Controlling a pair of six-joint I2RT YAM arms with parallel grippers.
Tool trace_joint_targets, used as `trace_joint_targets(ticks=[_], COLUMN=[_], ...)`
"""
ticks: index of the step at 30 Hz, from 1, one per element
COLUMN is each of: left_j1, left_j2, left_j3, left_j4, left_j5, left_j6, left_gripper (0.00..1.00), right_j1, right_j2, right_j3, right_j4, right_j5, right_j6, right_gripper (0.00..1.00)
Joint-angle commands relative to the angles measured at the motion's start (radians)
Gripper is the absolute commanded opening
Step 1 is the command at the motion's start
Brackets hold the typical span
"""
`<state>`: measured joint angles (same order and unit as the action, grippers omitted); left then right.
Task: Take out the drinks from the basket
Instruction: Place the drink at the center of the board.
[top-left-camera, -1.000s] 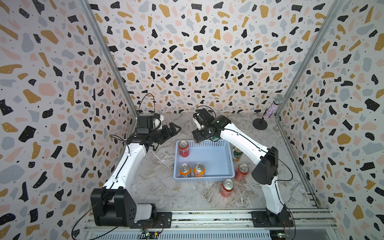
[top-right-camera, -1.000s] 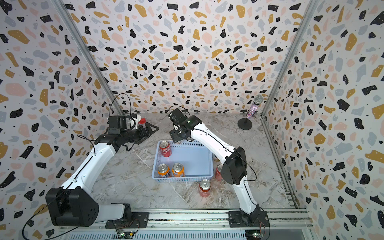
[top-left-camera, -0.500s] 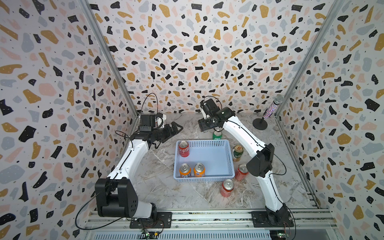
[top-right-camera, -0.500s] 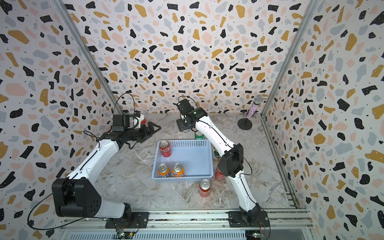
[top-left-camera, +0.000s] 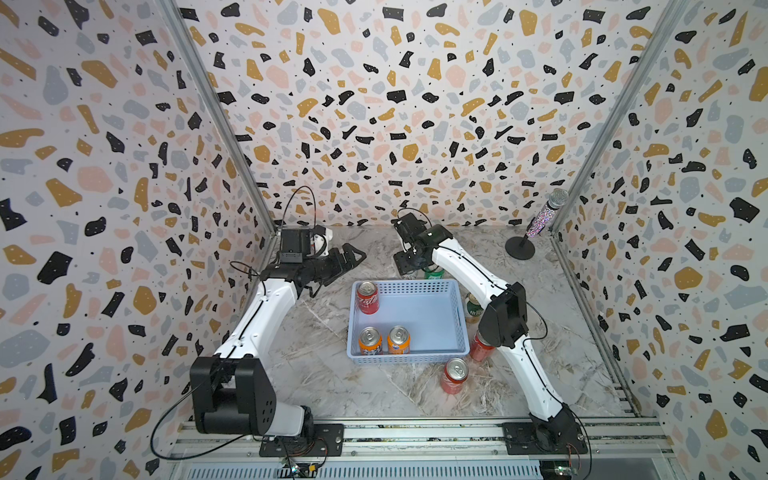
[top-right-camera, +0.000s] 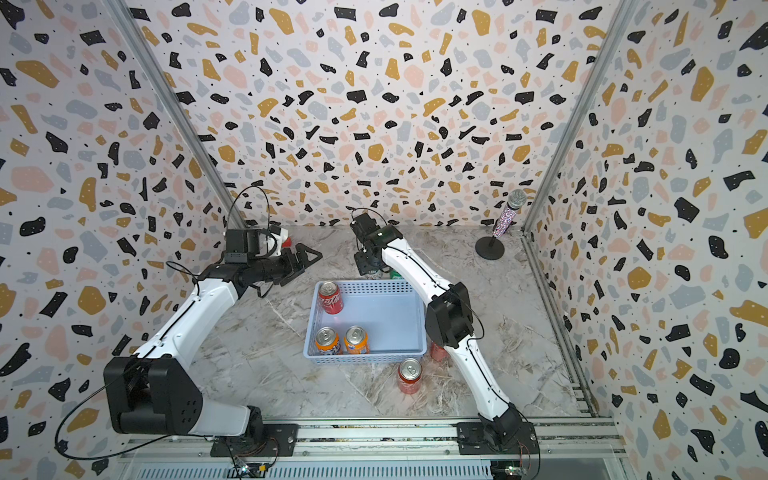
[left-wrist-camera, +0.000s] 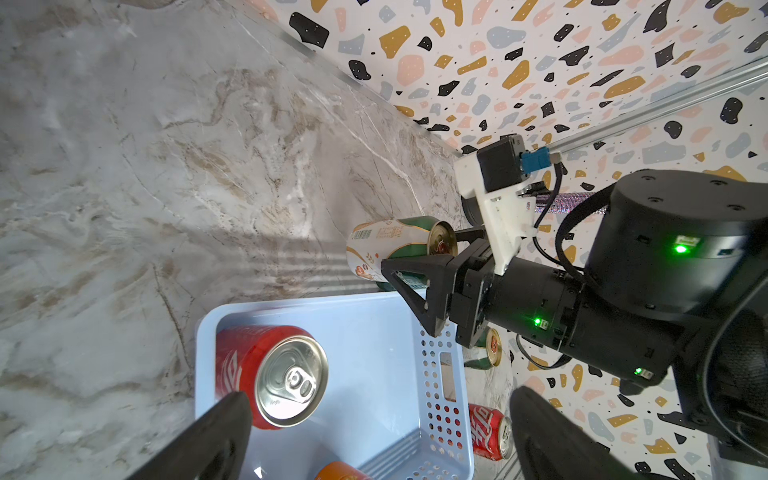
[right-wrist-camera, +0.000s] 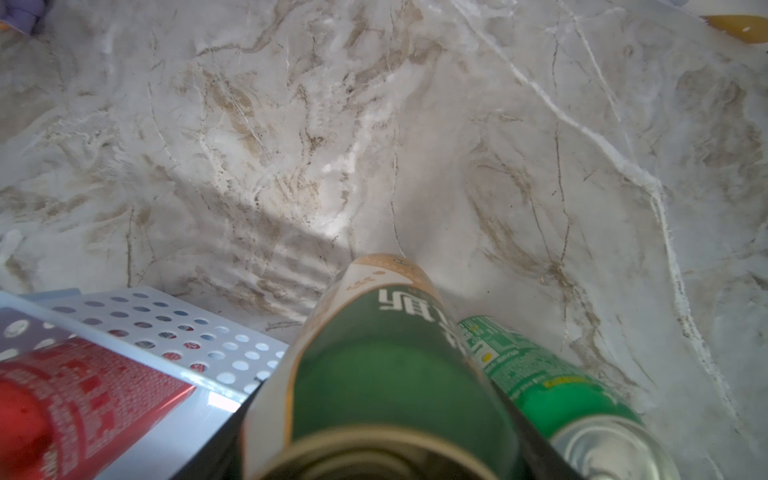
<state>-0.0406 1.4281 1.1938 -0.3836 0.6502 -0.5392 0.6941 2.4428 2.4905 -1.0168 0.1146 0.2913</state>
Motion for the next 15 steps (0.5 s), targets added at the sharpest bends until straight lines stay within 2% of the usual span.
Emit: trace_joint_targets(ticks=[1,8,15], left_j1=[-0.002,-0.002,-0.002], left_j2=[-0.012,-0.013,-0.014], left_j3=[-0.002,-0.002,-0.006], left_j4=[0.040,0.041,0.041], left_j5=[0.019,0.023,0.022], left_j6=[0.002,0.000,0.000], left_gripper=[1.00,1.00,1.00], right_j1=[0.004,0.004,0.004], right_j2=[-0.016,0.012,0.028], right_j3=[0.061,0.056,0.035], right_j4=[0.040,0.044,0.044], right_j5=[0.019,0.025,0.009], right_j6=[0.025,0.033,0.045], right_gripper=[0.31,0.32,0.39])
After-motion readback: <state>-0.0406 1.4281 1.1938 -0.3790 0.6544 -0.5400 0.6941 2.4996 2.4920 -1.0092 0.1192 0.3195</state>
